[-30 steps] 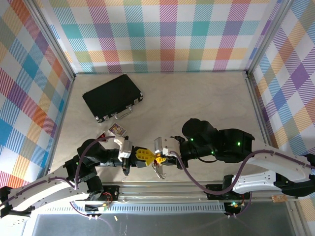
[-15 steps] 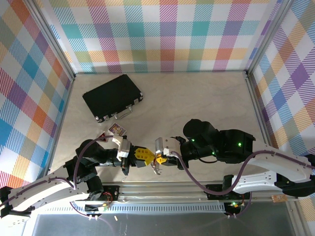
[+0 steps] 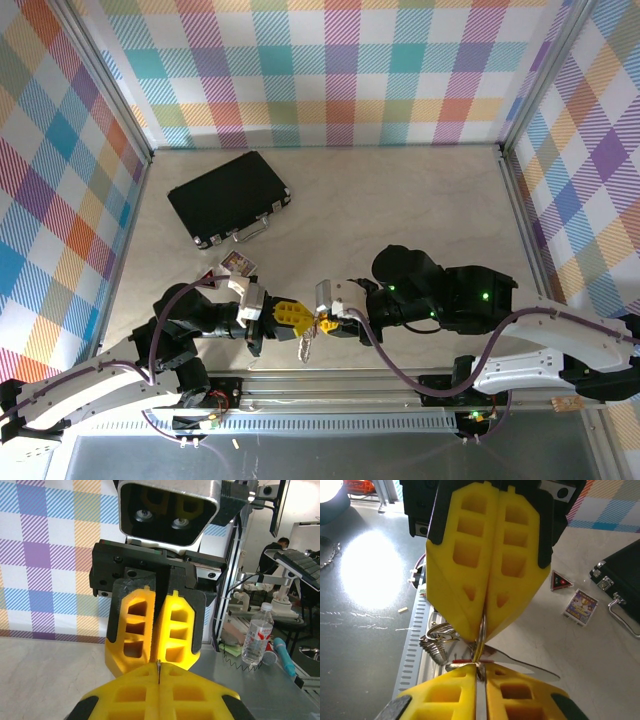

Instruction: Put the keys on the keyring

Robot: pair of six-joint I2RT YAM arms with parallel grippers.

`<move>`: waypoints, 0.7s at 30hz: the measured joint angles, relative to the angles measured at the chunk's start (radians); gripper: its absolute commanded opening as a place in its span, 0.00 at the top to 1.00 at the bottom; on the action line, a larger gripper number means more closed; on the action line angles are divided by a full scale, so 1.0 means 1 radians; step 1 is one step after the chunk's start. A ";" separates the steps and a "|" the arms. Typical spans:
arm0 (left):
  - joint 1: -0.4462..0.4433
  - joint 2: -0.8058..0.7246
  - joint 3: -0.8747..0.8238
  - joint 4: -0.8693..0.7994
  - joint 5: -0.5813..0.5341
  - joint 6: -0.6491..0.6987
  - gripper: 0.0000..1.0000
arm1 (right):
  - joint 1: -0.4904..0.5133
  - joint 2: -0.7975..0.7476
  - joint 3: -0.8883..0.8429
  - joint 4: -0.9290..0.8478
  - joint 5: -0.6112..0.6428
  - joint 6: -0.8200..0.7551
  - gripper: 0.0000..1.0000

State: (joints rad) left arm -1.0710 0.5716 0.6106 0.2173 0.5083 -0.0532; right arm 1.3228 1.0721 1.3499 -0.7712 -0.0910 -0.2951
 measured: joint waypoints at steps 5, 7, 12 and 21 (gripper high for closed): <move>0.000 -0.006 0.000 0.000 0.000 -0.007 1.00 | 0.000 -0.020 -0.012 0.012 0.004 0.010 0.67; 0.000 -0.010 0.000 0.000 0.000 -0.007 1.00 | 0.000 -0.039 -0.032 0.028 0.004 0.018 0.66; 0.000 -0.019 0.000 0.000 -0.001 -0.009 1.00 | 0.000 -0.112 -0.125 0.085 0.003 0.045 0.61; 0.000 -0.032 0.000 0.002 -0.008 -0.011 1.00 | 0.000 -0.161 -0.230 0.195 -0.016 0.101 0.58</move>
State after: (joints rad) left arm -1.0710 0.5392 0.6102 0.2188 0.4999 -0.0639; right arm 1.3228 0.9115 1.1194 -0.5762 -0.1066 -0.1936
